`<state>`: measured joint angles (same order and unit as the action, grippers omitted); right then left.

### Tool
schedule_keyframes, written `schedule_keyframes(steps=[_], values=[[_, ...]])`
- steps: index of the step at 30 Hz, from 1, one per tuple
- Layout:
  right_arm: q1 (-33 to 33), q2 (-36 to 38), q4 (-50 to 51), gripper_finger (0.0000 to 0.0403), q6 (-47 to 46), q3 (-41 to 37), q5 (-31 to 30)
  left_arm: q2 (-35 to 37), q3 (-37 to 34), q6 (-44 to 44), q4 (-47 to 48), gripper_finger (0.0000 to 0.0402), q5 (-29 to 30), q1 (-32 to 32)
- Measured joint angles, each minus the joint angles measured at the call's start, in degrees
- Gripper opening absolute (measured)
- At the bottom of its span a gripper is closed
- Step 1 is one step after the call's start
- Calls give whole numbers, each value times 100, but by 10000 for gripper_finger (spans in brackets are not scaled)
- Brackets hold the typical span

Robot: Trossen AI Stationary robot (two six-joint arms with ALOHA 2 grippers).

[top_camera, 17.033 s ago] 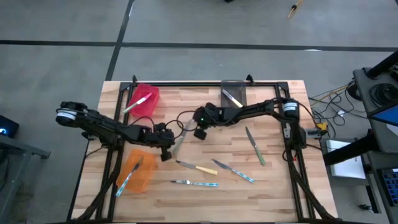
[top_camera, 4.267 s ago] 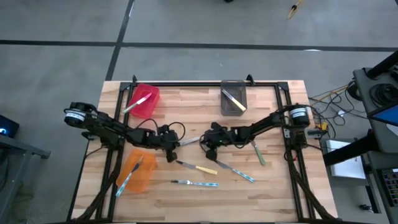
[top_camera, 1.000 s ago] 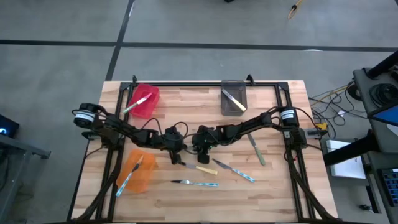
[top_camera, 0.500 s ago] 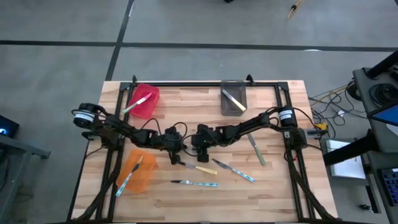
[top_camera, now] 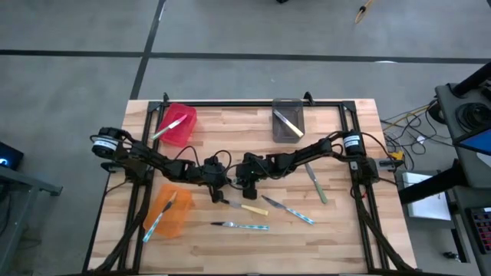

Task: Sort silverware by color (type)
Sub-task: Put the left green knife into the red bin

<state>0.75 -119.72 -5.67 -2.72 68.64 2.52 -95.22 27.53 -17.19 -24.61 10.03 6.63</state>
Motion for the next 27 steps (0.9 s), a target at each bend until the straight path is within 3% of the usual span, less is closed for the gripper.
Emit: schedule_keyframes(steps=[5,12,17,27], values=[[-2,-279,-49,92,8,-13,-2,-4,107,-4,42,0,433,9],[15,-481,-220,40,-102,-2,147,127,219,-39,75,0,1904,-3],[17,-400,-365,13,-171,-3,157,677,236,152,107,0,2083,2],[12,131,-488,7,266,19,-173,2385,230,334,1145,0,2098,63]])
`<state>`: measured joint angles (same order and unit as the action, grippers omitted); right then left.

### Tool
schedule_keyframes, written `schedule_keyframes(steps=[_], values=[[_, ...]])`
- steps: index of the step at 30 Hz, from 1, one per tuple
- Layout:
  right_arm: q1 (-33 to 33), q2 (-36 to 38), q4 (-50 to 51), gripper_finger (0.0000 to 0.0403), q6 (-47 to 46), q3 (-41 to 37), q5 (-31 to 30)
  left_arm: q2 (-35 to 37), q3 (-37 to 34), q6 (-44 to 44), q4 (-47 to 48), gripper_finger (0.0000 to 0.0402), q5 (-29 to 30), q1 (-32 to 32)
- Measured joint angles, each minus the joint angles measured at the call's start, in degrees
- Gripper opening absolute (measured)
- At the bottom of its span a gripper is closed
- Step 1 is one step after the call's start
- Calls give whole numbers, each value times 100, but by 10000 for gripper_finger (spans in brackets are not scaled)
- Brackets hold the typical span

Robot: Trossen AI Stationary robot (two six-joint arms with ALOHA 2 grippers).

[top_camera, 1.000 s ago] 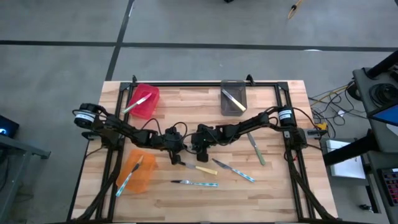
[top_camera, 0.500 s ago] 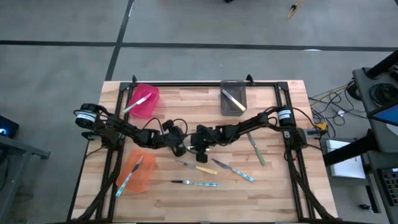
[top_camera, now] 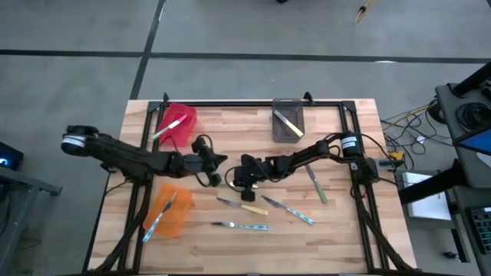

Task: Sort silverware by color (type)
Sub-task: Put the left green knife into the red bin

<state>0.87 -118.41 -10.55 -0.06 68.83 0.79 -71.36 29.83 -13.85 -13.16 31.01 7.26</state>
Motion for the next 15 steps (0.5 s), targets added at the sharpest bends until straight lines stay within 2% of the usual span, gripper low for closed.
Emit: schedule_keyframes(steps=[2,6,8,15], values=[[10,129,110,7,64,-14,-100,278,2,10,332,0,-95,38],[-1,531,692,7,-88,-43,-112,515,1,2,764,0,-1122,58],[-1,788,1081,7,-205,-63,-124,437,-5,-154,776,0,-1446,72],[53,1679,2532,8,-679,-214,-114,-483,-38,-378,667,0,-1481,97]])
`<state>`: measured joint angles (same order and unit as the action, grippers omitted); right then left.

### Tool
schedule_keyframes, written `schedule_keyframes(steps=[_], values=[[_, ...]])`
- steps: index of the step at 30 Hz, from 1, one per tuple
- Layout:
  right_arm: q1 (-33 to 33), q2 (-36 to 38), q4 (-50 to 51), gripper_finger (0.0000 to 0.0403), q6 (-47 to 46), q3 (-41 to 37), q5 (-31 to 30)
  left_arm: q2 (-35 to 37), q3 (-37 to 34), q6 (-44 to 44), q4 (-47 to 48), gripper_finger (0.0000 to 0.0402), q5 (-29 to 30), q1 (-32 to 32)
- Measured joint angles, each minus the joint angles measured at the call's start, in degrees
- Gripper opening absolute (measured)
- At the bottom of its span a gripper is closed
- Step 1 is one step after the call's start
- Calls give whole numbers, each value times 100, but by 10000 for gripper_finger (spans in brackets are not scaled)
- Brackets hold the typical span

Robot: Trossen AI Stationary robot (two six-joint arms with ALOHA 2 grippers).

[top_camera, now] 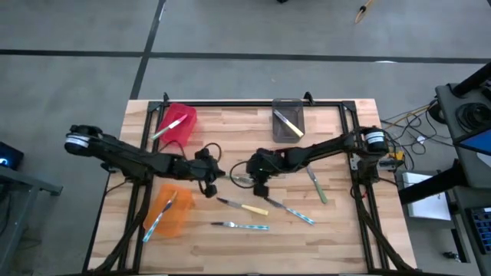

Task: Sort silverware by color (type)
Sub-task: Put the left green knife into the red bin

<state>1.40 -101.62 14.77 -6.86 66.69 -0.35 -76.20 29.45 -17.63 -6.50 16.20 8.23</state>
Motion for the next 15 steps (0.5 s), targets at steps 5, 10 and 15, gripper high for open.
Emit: schedule_keyframes(steps=[5,10,15], values=[[147,575,824,8,-740,-470,58,-700,149,46,-64,0,645,-45],[389,768,607,8,-1659,-1230,89,-1214,231,123,-82,0,646,-111],[598,683,-637,8,-2348,-1851,60,-1546,233,74,-131,0,660,-118]])
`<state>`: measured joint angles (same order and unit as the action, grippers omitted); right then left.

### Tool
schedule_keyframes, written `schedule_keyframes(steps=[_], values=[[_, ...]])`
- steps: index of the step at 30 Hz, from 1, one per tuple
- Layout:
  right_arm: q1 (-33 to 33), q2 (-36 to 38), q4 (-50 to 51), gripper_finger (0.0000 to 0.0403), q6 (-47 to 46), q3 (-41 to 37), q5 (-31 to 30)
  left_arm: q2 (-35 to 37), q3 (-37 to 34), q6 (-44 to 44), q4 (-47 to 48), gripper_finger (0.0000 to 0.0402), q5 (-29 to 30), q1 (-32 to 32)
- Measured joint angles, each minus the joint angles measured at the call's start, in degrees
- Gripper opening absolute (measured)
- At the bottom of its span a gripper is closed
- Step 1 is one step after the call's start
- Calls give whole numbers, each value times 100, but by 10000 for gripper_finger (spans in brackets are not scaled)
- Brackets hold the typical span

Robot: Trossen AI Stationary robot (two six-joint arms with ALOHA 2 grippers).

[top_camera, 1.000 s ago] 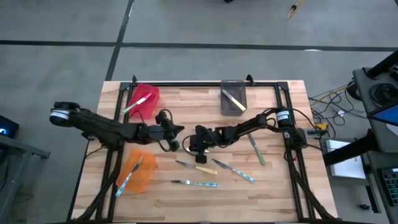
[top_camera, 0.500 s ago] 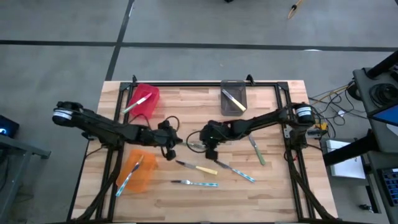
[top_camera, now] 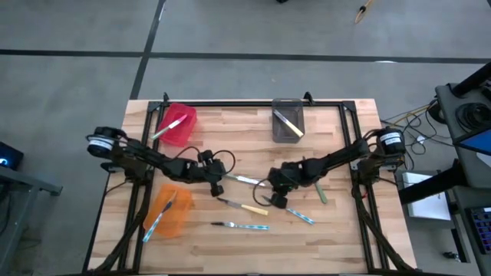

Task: Sort silverware by color (type)
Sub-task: Put the left green knife into the red bin

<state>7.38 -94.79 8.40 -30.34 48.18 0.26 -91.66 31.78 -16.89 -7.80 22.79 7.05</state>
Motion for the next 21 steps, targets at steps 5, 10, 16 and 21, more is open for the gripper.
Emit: schedule_keyframes(steps=[5,10,16,21], values=[[11,-191,-1117,8,-268,-287,-349,-257,10,-61,-126,0,58,-7],[10,-480,-1649,8,-181,-288,-817,-423,-5,-158,-205,0,23,-7],[36,-706,-2088,8,-65,-286,-1615,-555,-18,-218,-299,0,-16,-5],[44,-740,-2370,8,141,-298,-2035,-583,-27,-213,-338,0,-26,-5]])
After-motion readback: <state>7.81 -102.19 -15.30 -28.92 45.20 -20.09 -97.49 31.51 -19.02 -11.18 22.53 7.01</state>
